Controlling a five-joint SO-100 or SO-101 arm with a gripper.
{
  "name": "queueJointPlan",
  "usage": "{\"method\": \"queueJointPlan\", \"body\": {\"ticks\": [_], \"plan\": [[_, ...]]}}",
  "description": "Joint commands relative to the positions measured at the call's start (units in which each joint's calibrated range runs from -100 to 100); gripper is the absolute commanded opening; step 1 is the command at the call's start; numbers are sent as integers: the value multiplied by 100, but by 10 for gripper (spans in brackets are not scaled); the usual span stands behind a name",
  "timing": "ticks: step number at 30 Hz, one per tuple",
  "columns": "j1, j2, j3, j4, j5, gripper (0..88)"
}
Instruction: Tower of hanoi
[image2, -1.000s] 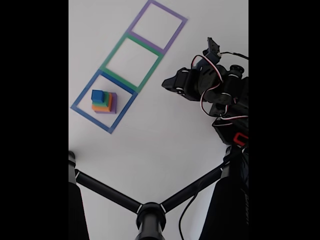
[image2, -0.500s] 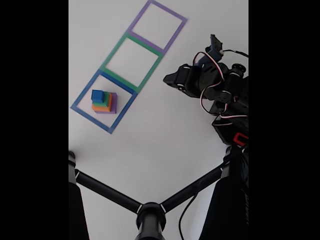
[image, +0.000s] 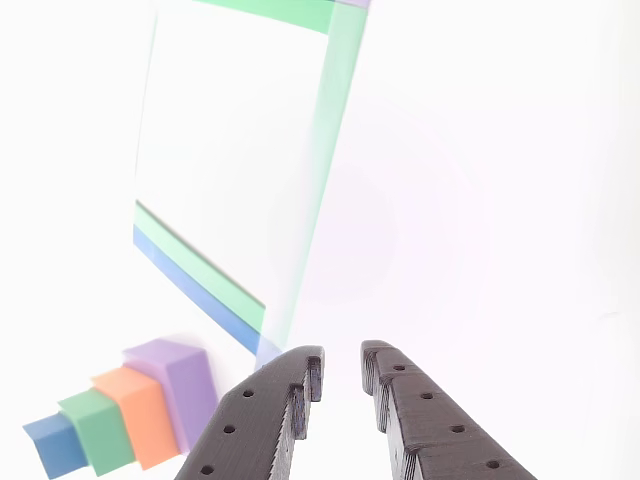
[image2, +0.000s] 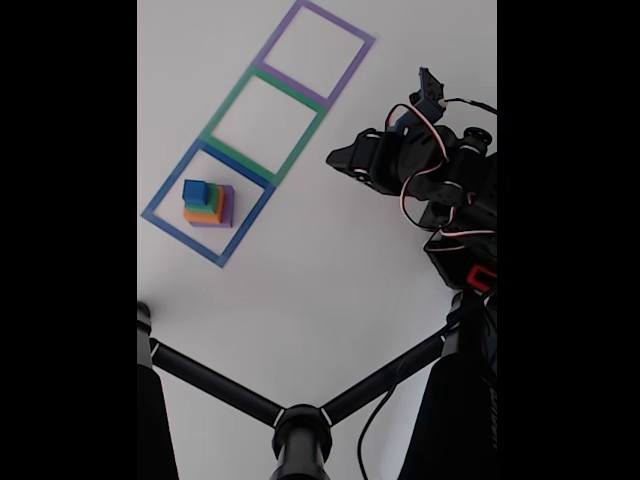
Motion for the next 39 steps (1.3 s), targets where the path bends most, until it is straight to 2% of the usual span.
{"method": "queueJointPlan", "body": {"ticks": [1, 5, 13, 21, 39], "plan": [[-232, -102, 77, -97, 413, 1], [-308, -94, 77, -106, 684, 1], [-155, -94, 86, -106, 346, 4], [-356, -94, 86, -106, 768, 2], [-366, -94, 86, -106, 785, 2]]}}
